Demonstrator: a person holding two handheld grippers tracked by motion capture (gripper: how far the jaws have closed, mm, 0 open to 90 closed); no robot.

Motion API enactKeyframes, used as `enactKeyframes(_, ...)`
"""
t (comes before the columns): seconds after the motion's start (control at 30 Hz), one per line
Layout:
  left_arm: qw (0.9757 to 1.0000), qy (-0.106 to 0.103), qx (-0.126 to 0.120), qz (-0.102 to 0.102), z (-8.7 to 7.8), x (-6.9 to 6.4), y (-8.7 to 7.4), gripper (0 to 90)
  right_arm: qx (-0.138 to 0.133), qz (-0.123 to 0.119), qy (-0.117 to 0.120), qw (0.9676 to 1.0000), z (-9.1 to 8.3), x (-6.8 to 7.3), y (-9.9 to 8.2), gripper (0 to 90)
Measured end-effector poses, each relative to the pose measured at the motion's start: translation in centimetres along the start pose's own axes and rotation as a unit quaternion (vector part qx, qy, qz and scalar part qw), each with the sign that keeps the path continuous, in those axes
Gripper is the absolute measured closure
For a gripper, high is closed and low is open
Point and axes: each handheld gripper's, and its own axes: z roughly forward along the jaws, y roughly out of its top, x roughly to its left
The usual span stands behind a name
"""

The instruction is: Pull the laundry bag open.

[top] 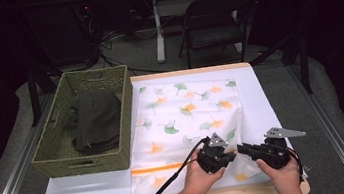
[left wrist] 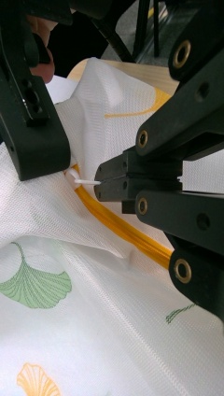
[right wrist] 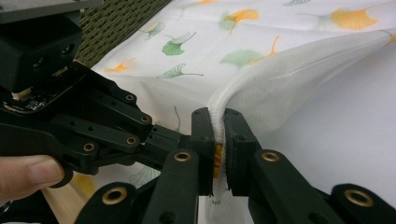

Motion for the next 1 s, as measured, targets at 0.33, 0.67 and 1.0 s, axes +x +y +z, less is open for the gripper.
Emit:
enactKeyframes(0.33, 0.9993, 0.024, 0.008, -0.027, -0.5, 1.3, -1.0, 90.0, -0.019, -0.003, -0.014, 0.9997, -0.9, -0.1, 0.1, 84.4)
enactKeyframes(0.67, 0.9982, 0.041, 0.013, -0.041, -1.9, 2.8, -2.4, 90.0, -0.021, 0.009, -0.018, 0.9996, -1.4, -0.5, 0.1, 84.3)
enactKeyframes(1.0, 0.9962, 0.067, 0.017, -0.053, -3.9, 4.3, -4.0, 90.0, -0.02, 0.011, -0.016, 0.9996, -1.4, -0.6, 0.0, 84.2)
